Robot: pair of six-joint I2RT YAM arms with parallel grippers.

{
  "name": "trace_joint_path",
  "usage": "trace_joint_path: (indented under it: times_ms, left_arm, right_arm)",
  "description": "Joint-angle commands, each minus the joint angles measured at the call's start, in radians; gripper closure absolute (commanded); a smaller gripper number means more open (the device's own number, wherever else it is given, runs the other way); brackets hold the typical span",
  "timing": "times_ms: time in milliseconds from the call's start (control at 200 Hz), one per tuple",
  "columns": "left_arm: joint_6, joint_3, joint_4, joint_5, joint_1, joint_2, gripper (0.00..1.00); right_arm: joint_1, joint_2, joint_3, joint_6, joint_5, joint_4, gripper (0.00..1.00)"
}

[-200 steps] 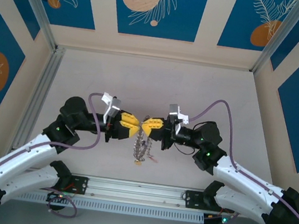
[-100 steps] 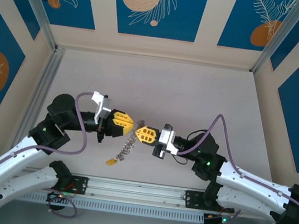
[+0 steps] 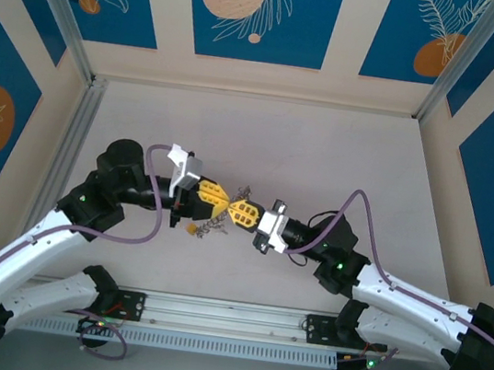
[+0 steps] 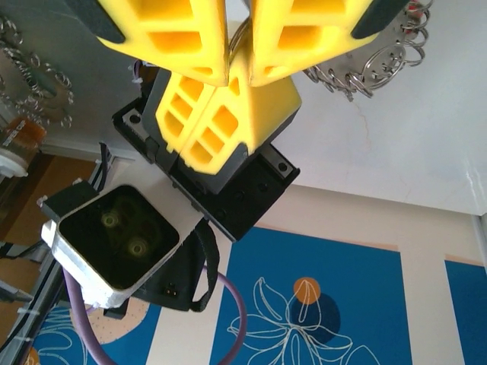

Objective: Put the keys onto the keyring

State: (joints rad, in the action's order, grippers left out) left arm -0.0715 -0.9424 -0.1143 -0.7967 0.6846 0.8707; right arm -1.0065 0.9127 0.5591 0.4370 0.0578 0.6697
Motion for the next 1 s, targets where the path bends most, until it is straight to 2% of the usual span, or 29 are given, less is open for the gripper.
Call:
trace_joint_path:
  times_ms: [0,185,370,550,640,995]
  left_arm:
    - [0.054,-0.045,-0.07,-0.026,-0.013,-0.028,0.86]
    - [0.136,-0.115,-0.21,-0.044,-0.014,-0.013,0.86]
    - [0.285,-0.247,-0.464,-0.041,-0.011,0.054,0.86]
    - [0.412,-0.359,-0.627,0.038,-0.008,0.094,0.85]
    - [0.45,-0.4,-0.689,0.04,-0.001,0.125,0.84]
    - [0.481,-0.409,-0.722,0.081,0.06,0.151,0.77]
  right_arm:
    - [0.033,-0.039,0.042,-0.031,0.055,-0.009,1.0]
    - [0.115,-0.059,0.11,-0.128,0.204,-0.169,1.0]
    - [0.115,-0.054,0.176,-0.144,0.263,-0.292,1.0]
    - [0.086,-0.048,0.22,-0.146,0.236,-0.375,1.0]
    - [0.078,-0.045,0.246,-0.163,0.228,-0.414,1.0]
    - [0.052,0.004,0.354,-0.212,0.195,-0.562,1.0]
